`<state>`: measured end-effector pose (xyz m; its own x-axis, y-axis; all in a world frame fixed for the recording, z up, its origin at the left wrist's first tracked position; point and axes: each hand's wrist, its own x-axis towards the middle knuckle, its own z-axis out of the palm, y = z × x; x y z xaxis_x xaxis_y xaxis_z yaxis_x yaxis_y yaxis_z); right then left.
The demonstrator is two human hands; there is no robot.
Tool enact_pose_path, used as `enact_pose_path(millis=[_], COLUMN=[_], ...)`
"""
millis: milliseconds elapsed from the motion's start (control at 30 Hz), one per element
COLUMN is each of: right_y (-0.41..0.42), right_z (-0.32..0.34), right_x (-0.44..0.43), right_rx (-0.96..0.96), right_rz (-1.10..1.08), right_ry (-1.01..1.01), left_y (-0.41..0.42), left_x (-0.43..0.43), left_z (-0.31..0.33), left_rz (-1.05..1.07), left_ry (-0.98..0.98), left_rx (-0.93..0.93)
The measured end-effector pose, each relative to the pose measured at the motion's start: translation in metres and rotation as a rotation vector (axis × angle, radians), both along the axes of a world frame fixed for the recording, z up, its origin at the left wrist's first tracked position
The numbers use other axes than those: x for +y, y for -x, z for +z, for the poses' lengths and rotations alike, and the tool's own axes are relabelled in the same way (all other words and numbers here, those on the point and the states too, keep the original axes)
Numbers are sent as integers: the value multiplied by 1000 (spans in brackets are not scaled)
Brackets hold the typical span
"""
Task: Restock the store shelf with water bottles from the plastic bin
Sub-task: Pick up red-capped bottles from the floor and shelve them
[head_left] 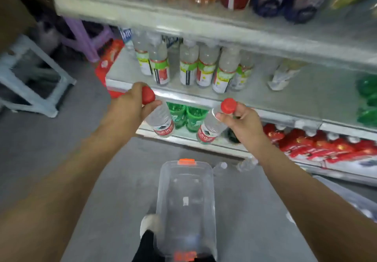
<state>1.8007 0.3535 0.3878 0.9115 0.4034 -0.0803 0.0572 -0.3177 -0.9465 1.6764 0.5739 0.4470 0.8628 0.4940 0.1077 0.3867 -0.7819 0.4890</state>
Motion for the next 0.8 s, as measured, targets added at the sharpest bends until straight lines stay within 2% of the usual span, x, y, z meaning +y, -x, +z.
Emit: enact_pose_path(millis=[67,200,367,600,800], right_y=[10,42,95,182,243], right_z=[46,168,289,404,470], right_x=[4,13,26,52,74], right_rx=[-30,-149,-247,-405,-512], right_rz=[12,45,86,44,106], right_ry=[-11,-64,-133,-156,-141], left_y=[13,54,108,184,229], left_x=[1,8,22,56,75], left_z=[41,160,282,405,480], left_rz=[1,45,-1,-53,-115], left_ry=[-19,-135,-240,-326,-392], left_rx=[-56,-146,-232,-361,-446])
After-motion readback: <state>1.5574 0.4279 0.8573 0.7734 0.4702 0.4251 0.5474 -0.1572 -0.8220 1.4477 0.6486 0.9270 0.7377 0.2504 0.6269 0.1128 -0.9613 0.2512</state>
